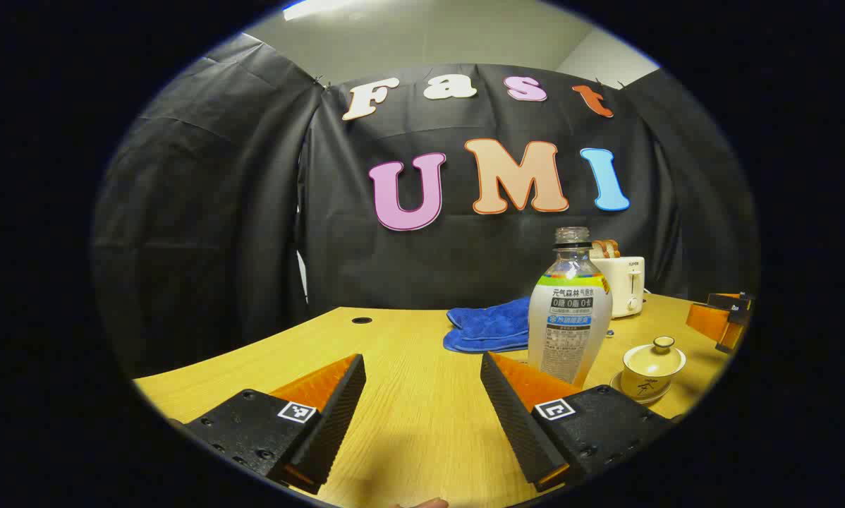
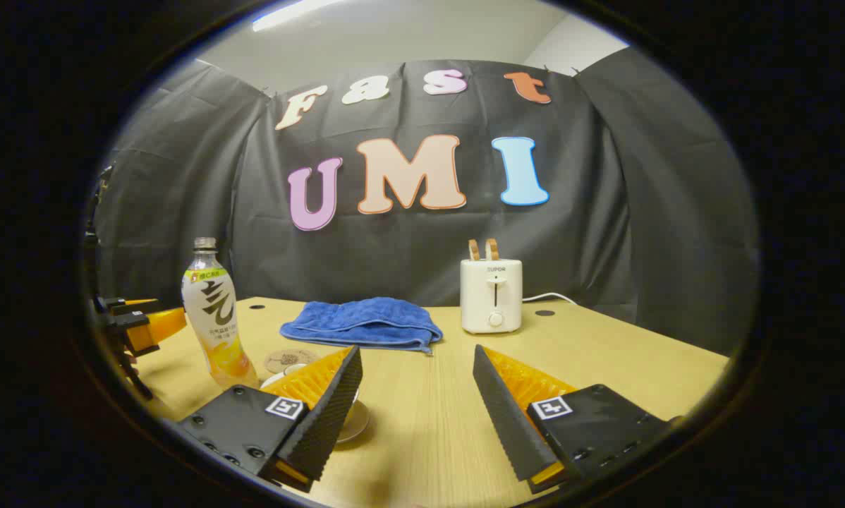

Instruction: Open the teacup lid with one hand, grasp the water bottle and pour water into the teacup with the other hand; after pouring, place the water bottle on the coaster and then close the teacup lid.

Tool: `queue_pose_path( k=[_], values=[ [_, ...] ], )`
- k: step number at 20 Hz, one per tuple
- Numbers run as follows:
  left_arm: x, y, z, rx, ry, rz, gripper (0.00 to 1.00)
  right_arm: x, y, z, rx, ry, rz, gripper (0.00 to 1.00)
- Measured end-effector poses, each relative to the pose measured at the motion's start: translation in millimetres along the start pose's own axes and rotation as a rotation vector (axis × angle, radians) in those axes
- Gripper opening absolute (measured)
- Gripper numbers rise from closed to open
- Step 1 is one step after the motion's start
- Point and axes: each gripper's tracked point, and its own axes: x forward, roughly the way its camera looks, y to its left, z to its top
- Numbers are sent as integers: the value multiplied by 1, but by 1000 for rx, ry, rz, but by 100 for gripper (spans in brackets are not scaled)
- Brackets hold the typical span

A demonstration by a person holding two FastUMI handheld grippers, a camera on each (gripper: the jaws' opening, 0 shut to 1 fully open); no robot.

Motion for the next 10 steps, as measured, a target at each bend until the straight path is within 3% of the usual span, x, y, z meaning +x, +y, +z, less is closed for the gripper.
queue_pose_path(
  k=[10],
  values=[
    [1,1,-2,-3,-3,11,96,2,-1,0,0,-1,-4,96]
  ],
)
